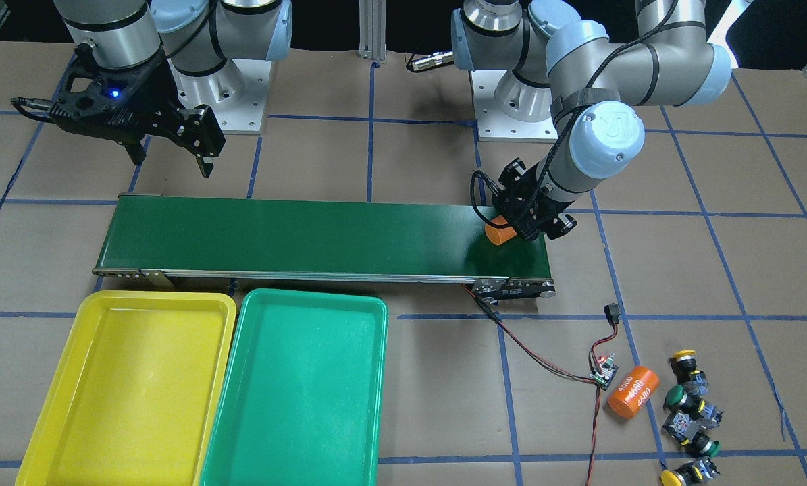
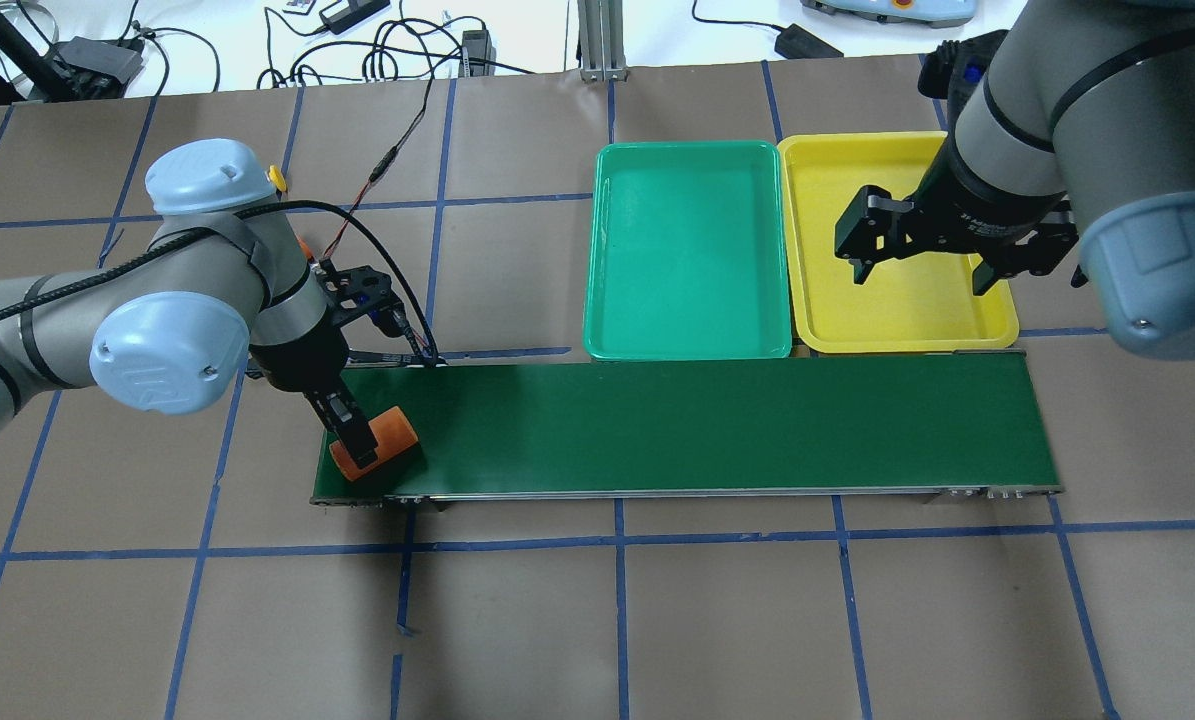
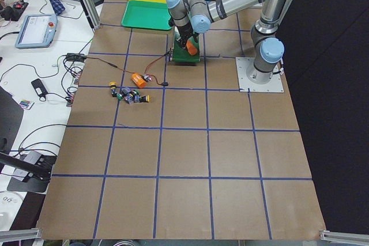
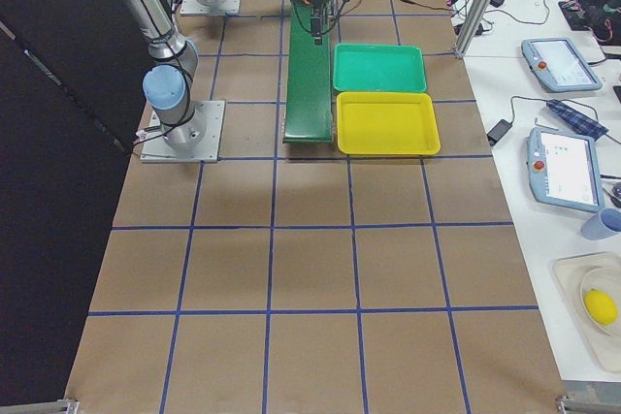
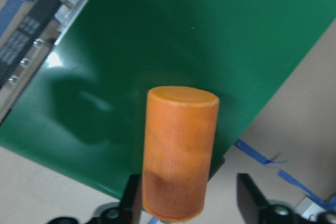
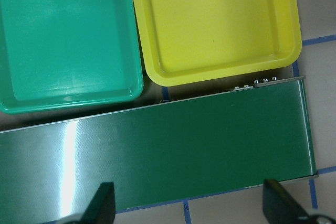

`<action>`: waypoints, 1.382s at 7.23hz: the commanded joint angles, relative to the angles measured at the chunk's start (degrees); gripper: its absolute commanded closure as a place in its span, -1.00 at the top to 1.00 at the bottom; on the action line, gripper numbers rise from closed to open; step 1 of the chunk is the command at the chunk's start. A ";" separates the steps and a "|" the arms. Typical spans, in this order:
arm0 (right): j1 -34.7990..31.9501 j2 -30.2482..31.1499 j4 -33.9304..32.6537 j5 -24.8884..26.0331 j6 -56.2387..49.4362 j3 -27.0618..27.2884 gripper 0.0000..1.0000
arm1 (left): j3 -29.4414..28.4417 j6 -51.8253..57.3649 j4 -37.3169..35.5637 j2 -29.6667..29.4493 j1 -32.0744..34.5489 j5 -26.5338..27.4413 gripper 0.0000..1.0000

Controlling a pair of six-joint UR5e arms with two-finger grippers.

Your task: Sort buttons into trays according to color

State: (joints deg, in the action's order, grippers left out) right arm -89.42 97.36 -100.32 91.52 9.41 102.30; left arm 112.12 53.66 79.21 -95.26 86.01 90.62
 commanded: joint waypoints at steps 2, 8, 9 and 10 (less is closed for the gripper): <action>0.04 0.03 -0.31 -0.29 0.34 0.00 1.00 | -14.77 4.13 1.82 -6.56 -4.08 0.52 0.71; -0.05 0.03 -0.57 -0.82 0.87 -0.17 1.00 | -35.66 21.80 -1.67 -32.34 -13.76 2.64 0.70; -0.05 0.03 -3.88 -1.00 0.87 -0.09 1.00 | -35.83 22.19 -2.04 -32.96 -13.76 2.72 0.70; 0.04 0.11 -4.35 -0.82 0.44 -0.09 1.00 | -35.83 22.80 -4.74 -33.40 -13.76 2.81 0.70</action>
State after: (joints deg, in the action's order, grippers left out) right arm -89.44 97.41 -103.23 90.65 10.18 102.22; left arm 76.42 75.28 76.88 -127.77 72.37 93.35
